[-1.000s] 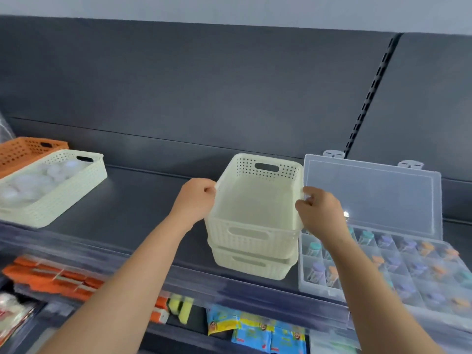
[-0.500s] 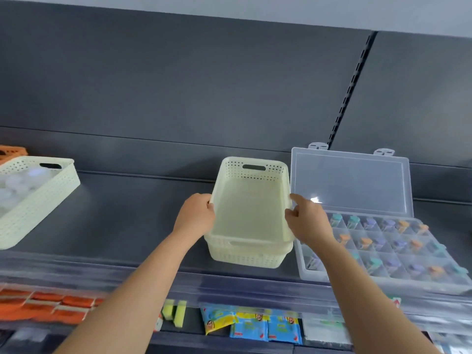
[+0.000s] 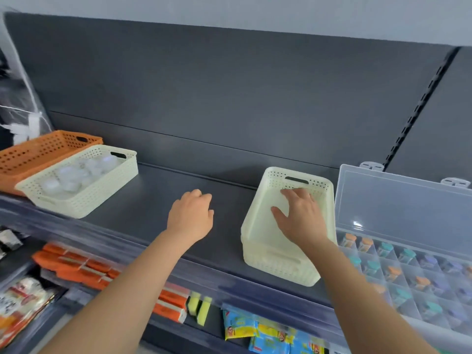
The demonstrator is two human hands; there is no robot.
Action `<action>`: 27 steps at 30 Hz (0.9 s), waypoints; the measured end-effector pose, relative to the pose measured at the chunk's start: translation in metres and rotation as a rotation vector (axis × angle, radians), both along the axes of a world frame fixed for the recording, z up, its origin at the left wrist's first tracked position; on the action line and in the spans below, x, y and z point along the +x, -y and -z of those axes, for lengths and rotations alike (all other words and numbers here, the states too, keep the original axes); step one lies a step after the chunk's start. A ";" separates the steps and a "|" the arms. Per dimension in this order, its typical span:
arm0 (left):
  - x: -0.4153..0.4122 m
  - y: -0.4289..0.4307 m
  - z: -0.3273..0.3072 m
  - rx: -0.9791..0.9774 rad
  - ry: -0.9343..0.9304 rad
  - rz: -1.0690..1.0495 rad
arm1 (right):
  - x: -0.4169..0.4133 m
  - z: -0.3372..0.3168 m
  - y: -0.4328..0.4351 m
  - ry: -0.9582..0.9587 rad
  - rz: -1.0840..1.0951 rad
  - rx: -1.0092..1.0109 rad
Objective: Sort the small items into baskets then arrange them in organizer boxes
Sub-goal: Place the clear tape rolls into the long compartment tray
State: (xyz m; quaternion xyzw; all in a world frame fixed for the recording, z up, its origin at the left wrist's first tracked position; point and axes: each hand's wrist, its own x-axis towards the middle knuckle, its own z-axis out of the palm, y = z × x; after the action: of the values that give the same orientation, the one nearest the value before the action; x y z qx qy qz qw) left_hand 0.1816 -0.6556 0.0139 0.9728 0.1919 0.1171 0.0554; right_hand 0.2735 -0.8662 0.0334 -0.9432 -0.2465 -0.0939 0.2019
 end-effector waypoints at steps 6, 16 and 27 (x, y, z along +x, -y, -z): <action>-0.058 -0.088 -0.003 0.160 -0.081 -0.159 | -0.030 0.000 -0.104 0.026 -0.228 -0.097; -0.155 -0.256 -0.008 0.182 -0.155 -0.278 | -0.105 0.021 -0.301 -0.036 -0.428 -0.217; -0.172 -0.382 0.004 0.133 -0.178 -0.300 | -0.116 0.030 -0.447 -0.088 -0.388 -0.217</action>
State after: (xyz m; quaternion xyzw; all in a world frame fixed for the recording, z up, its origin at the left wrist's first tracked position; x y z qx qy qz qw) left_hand 0.0093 -0.2734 0.0095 0.9414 0.3307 0.0499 -0.0443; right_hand 0.1576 -0.4190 0.0033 -0.8975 -0.4229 0.0151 0.1243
